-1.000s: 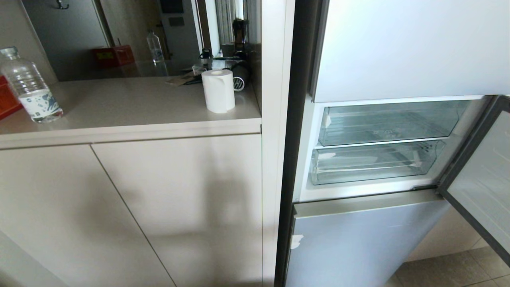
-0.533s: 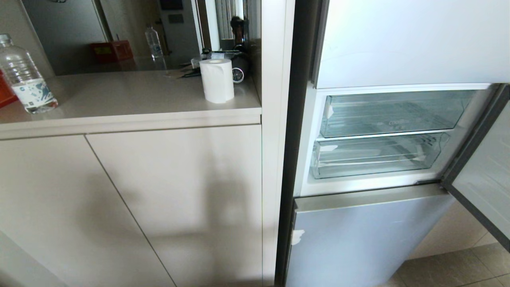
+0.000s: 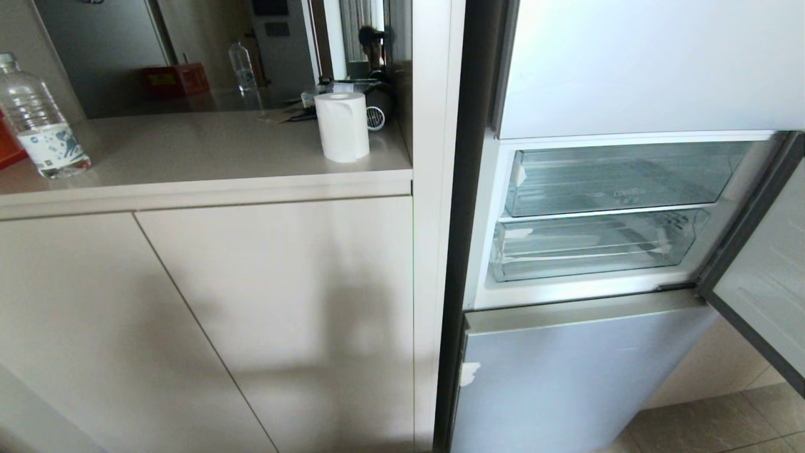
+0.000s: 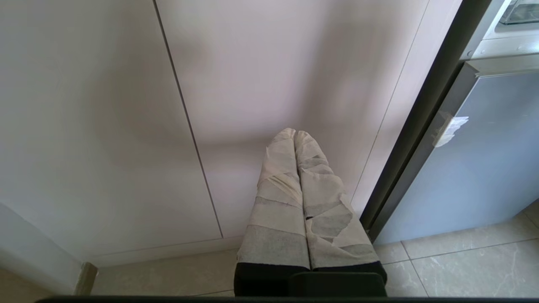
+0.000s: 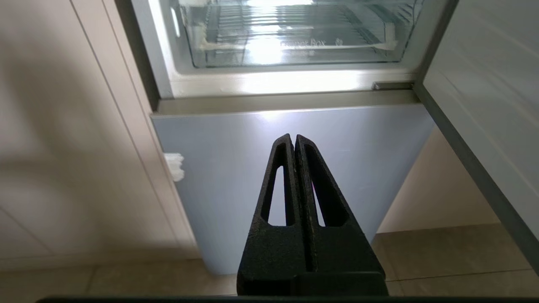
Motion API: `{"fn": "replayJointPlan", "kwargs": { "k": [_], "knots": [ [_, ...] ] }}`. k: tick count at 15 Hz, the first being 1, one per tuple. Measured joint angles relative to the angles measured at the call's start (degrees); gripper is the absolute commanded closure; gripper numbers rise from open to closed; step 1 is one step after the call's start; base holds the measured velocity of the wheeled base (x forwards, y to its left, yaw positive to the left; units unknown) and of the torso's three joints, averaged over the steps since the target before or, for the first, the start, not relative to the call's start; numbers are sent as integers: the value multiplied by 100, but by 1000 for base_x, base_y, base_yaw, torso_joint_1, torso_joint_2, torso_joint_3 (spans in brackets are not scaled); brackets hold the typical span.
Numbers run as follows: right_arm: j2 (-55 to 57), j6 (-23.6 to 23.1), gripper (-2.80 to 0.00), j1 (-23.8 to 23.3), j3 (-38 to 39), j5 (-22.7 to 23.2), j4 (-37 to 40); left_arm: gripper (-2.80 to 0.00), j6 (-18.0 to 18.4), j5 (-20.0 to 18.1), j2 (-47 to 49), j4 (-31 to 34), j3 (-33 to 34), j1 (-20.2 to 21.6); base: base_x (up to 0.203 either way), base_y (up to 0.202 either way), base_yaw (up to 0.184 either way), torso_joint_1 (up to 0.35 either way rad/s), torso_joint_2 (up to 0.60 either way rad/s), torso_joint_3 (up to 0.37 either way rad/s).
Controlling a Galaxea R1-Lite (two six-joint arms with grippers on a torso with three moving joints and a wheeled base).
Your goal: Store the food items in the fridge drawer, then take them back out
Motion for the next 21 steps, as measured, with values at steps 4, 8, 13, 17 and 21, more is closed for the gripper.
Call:
{"fn": "replayJointPlan", "kwargs": {
  "k": [4, 8, 13, 17, 21],
  "knots": [
    [2444, 461, 0, 11, -1163, 592, -268, 0, 0, -1, 0, 0, 0, 2, 0, 0, 0, 0, 0, 0],
    [5402, 666, -280, 106, -1846, 997, -1562, 0, 0, -1, 0, 0, 0, 0, 0, 0, 0, 0, 0, 0],
    [8632, 730, -280, 429, -2178, 1127, -4362, 0, 0, 0, 0, 0, 0, 2, 0, 0, 0, 0, 0, 0],
    [10458, 515, -280, 659, -2271, 1156, -7291, 0, 0, 0, 0, 0, 0, 2, 0, 0, 0, 0, 0, 0],
    [11255, 332, -280, 946, -2429, 1121, -8777, 0, 0, 0, 0, 0, 0, 2, 0, 0, 0, 0, 0, 0]
  ]
}}
